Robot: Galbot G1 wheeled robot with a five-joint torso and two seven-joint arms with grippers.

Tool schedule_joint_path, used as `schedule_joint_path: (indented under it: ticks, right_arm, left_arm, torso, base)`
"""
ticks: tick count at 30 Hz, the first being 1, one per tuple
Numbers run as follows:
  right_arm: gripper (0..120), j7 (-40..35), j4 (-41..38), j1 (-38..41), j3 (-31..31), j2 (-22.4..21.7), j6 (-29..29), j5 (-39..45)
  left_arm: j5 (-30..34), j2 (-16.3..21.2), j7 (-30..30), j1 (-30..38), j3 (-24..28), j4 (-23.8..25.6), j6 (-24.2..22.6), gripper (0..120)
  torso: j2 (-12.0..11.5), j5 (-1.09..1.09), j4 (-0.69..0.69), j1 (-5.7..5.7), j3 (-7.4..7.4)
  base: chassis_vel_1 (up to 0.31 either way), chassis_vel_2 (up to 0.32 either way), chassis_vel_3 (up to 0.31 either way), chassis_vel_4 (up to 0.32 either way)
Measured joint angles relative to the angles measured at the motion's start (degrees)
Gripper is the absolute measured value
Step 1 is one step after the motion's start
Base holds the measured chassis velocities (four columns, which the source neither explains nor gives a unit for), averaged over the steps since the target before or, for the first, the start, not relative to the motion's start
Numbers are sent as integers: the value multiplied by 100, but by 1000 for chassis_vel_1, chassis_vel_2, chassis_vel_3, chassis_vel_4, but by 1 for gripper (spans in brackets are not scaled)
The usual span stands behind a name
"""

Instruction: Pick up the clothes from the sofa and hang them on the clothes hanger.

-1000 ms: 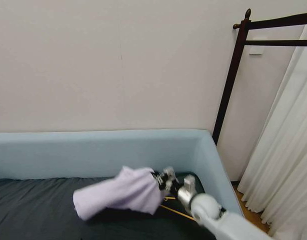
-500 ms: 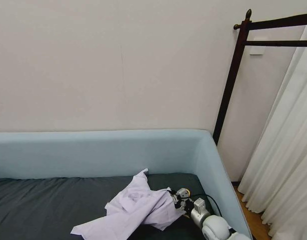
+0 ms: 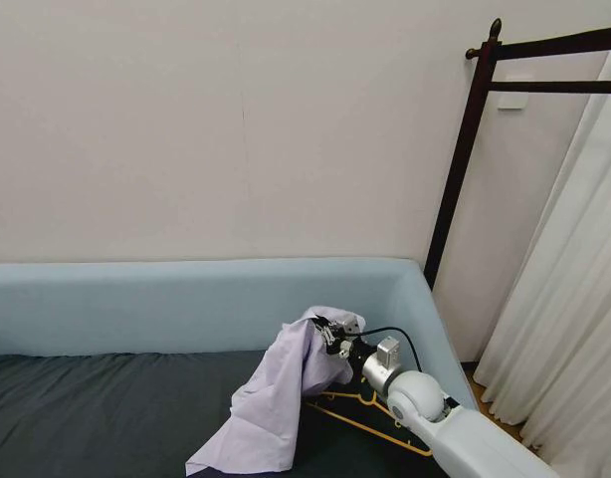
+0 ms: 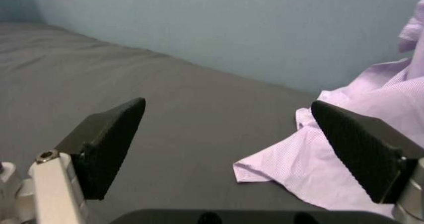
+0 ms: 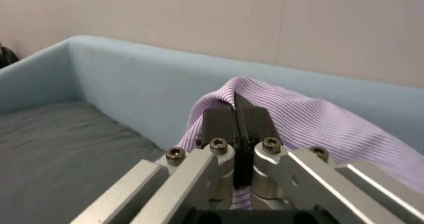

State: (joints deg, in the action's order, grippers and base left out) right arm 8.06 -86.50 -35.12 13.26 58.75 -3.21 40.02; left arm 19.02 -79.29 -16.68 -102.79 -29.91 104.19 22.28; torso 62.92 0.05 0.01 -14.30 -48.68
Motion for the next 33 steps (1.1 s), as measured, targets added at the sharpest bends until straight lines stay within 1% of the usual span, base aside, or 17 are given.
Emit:
schedule_joint_path:
  ticks: [1, 2, 5, 6, 8, 11, 15, 16, 18, 20, 21, 24, 26, 29, 30, 32, 33]
  right_arm:
    - [0, 121, 295, -138, -14, -7, -97, -51]
    - [0, 121, 295, -138, -14, -7, -97, -51]
    - [0, 245, 1316, -488, -176, 111, -315, -481]
    - [0, 245, 1316, -488, -176, 111, -315, -481]
    - [0, 190, 1921, -676, -394, 257, -420, -990]
    - [5, -36, 2086, -823, -587, 293, -406, -1347]
    - [23, -548, 1415, -1149, -769, 11, 39, -1580]
    - [23, -548, 1415, -1149, -769, 11, 39, -1580]
    - [31, -677, 913, -1422, -914, -210, 336, -1619]
    - [43, -817, 155, -1837, -1115, -474, 733, -1465]
    - [43, -817, 155, -1837, -1115, -474, 733, -1465]
    - [55, -1158, -801, -2225, -1181, -651, 1227, -1065]
    - [58, -1288, -1002, -2259, -1160, -637, 1361, -916]
    - [73, -1752, -1422, -2168, -912, -443, 1767, -393]
    - [73, -1752, -1422, -2168, -912, -443, 1767, -393]
    - [84, -1954, -1342, -1805, -367, -144, 2017, -160]
    - [84, -1954, -1342, -1805, -367, -144, 2017, -160]
  left_arm:
    - [-23, -12, 0, -6, 14, -2, 1, 99]
    - [-23, -12, 0, -6, 14, -2, 1, 99]
    - [-78, -24, 3, -15, 45, -25, 9, 99]
    - [-78, -24, 3, -15, 45, -25, 9, 99]
    - [-87, -3, 7, -25, 58, -36, 9, 99]
    - [-87, 55, 10, -31, 66, -53, 9, 99]
    - [-54, 138, 11, -1, 80, -103, 9, 99]
    - [-54, 138, 11, -1, 80, -103, 9, 99]
    - [-18, 147, 12, 13, 91, -112, 9, 99]
    - [4, 154, 14, 29, 94, -131, 19, 99]
    - [4, 154, 14, 29, 94, -131, 19, 99]
    - [15, 166, 14, 45, 101, -191, 33, 99]
    - [15, 168, 14, 47, 102, -199, 34, 99]
    - [16, 171, 14, 55, 104, -215, 34, 99]
    - [16, 171, 14, 55, 104, -215, 34, 99]
    - [3, 176, 14, 53, 105, -202, 19, 99]
    - [3, 176, 14, 53, 105, -202, 19, 99]
  torso:
    - [0, 1, -1, 0, 0]
    - [0, 1, -1, 0, 0]
    - [-1, 2, -6, 0, -1]
    - [-1, 2, -6, 0, -1]
    - [-1, 4, -4, 0, -1]
    - [-1, 3, -4, 0, -1]
    - [-1, 2, -1, 0, -1]
    - [-1, 2, -1, 0, -1]
    - [-1, 2, -2, 0, -1]
    - [0, 2, -5, 0, -1]
    - [0, 2, -5, 0, -1]
    - [0, 0, -5, 0, 0]
    - [0, 1, -5, 0, 0]
    - [0, 0, -3, 0, 0]
    - [0, 0, -3, 0, 0]
    - [0, 0, -1, 0, 0]
    - [0, 0, -1, 0, 0]
  base:
    - [0, 0, 0, 0]
    - [0, 0, 0, 0]
    - [0, 0, 0, 0]
    - [0, 0, 0, 0]
    - [0, 0, 0, 0]
    - [0, 0, 0, 0]
    - [0, 0, 0, 0]
    - [0, 0, 0, 0]
    - [0, 0, 0, 0]
    - [0, 0, 0, 0]
    - [0, 0, 0, 0]
    - [0, 0, 0, 0]
    - [0, 0, 0, 0]
    - [0, 0, 0, 0]
    - [0, 0, 0, 0]
    - [0, 0, 0, 0]
    - [0, 0, 0, 0]
